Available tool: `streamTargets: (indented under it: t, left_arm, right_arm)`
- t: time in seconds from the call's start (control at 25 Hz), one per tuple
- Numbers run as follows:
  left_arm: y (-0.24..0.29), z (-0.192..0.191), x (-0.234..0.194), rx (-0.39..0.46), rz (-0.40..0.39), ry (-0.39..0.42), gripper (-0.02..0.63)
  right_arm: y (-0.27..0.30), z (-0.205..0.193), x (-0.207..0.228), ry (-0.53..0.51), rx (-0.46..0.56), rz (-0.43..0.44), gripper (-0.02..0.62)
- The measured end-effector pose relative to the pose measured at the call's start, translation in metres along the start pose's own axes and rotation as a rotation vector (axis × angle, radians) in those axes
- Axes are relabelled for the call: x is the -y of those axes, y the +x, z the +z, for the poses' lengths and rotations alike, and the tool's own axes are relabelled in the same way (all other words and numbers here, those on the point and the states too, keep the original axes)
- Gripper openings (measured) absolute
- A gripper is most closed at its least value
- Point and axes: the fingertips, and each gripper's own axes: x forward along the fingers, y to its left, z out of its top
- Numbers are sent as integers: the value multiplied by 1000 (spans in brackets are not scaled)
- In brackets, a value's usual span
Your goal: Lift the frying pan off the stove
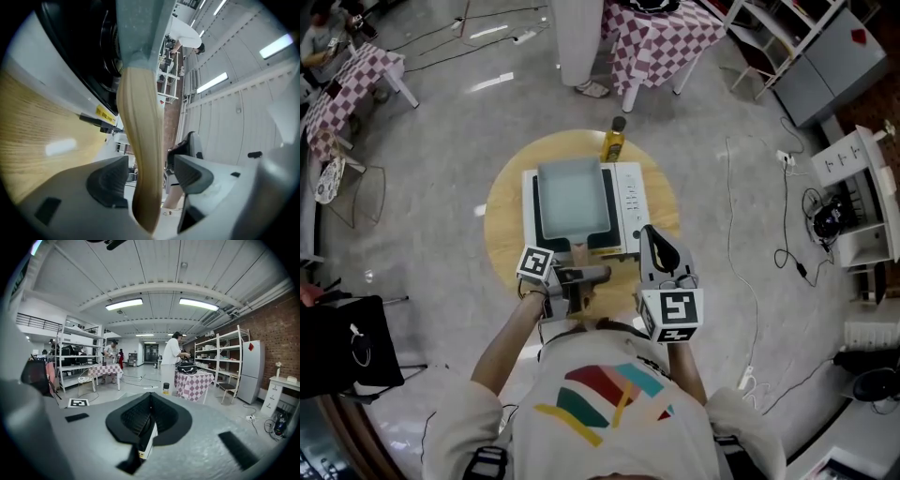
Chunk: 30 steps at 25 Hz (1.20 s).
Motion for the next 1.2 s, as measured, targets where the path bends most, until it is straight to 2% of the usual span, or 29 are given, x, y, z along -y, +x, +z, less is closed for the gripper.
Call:
streamTargets:
  t: [0.16, 0.2, 0.28, 0.32, 0.64, 1.2]
  left_arm:
    - [7, -6, 4, -50, -33, -9, 268]
    - [8, -6, 3, -56, -27, -10, 233]
    - [8, -7, -1, -62, -6, -14, 96]
    - [8, -7, -3, -64, 2, -15, 72]
    - [8, -5, -10, -72, 10, -51, 9]
    - [7, -5, -6, -66, -40, -65, 5]
  right_arm:
    - [-3, -2, 4, -5, -4, -17, -2]
    - [-4, -2, 5, -7, -3, -20, -2]
    - [-5, -3, 6, -9, -3, -25, -2]
    - [-6, -3, 6, -8, -4, -27, -2]
    - [-8, -2, 4, -7, 4, -28, -2]
    - [-11, -12, 7, -10, -23, -24, -2]
